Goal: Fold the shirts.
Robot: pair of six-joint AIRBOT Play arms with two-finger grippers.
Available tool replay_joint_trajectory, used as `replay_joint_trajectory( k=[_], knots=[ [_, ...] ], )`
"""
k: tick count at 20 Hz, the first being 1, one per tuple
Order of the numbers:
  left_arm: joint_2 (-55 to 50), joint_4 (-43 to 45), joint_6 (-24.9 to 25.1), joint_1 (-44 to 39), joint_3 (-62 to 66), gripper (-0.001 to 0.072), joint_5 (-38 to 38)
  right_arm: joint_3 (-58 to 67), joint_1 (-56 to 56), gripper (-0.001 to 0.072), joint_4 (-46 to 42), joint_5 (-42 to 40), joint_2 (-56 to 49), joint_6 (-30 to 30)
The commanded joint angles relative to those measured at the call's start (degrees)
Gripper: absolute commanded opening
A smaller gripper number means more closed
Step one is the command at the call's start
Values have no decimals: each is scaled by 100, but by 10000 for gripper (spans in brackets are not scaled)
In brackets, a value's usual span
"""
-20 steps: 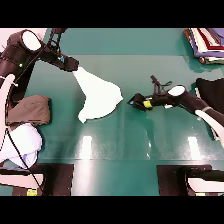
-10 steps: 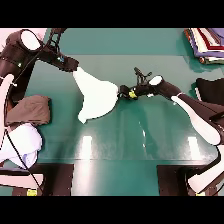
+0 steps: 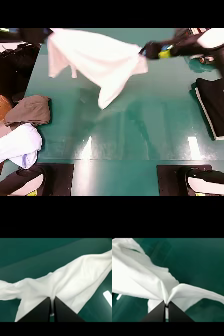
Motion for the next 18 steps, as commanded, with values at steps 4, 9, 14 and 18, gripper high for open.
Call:
replay_joint_trajectory(
  k=[4,9,14,18],
  knots=[
    [1419,-835,-94,7,48,29,59,1038,-94,16,-1080,791,1604,234],
    [1307,-988,-98,7,55,29,-308,994,-94,15,-1185,809,1952,564],
    [737,-935,-92,7,-1342,29,-1040,240,-92,15,-1163,1340,1108,1038],
    [396,-846,-55,7,-3582,29,-660,-748,-94,15,-1163,1460,114,1038]
  ],
)
